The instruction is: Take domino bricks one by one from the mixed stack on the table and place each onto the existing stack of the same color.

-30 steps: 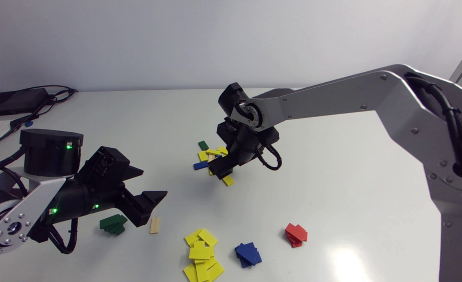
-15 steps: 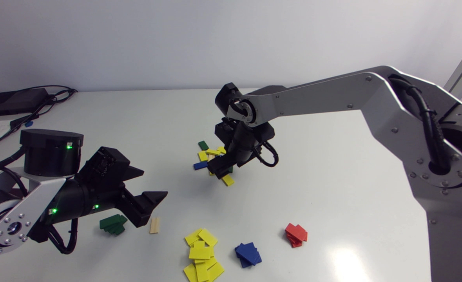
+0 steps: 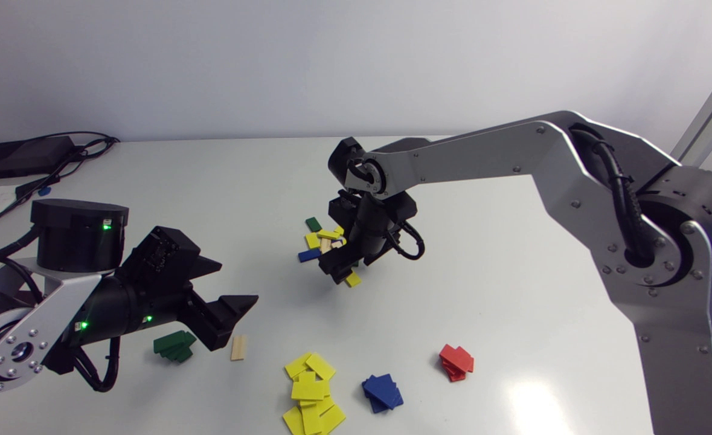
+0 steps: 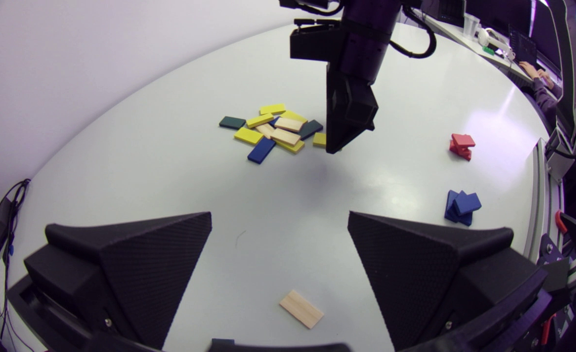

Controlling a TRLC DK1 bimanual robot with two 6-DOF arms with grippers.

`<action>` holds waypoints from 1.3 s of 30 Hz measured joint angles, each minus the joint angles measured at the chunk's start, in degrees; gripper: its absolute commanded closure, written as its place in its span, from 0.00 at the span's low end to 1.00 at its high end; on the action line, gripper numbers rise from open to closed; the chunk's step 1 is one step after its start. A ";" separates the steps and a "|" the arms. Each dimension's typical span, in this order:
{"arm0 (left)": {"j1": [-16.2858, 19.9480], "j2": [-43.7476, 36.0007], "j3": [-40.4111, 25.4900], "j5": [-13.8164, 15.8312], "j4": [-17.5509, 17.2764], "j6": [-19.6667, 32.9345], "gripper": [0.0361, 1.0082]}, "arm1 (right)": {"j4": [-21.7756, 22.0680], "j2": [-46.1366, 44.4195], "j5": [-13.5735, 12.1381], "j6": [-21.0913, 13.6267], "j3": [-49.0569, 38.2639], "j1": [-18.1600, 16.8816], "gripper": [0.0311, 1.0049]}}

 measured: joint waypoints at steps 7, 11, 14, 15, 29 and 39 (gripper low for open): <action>0.24 0.00 0.00 0.00 -0.02 0.00 0.01 | -1.46 1.49 -0.02 -0.20 1.99 0.00 0.17; 0.33 0.00 0.00 0.00 0.00 0.00 0.01 | -2.19 1.90 0.02 -0.20 2.47 0.02 0.24; 0.33 0.00 0.00 0.00 0.00 0.00 0.01 | -2.82 2.08 0.02 -0.20 2.78 0.07 0.25; 0.33 0.00 0.00 0.00 0.00 0.00 0.01 | -2.93 2.14 0.02 -0.20 2.89 0.11 0.27; 0.33 0.00 0.00 0.04 -0.02 0.00 0.01 | -4.46 2.47 0.04 -0.20 3.15 0.37 0.51; 0.33 0.00 0.00 0.85 -0.28 0.00 0.01 | -5.75 2.99 0.04 -0.20 4.02 0.55 0.69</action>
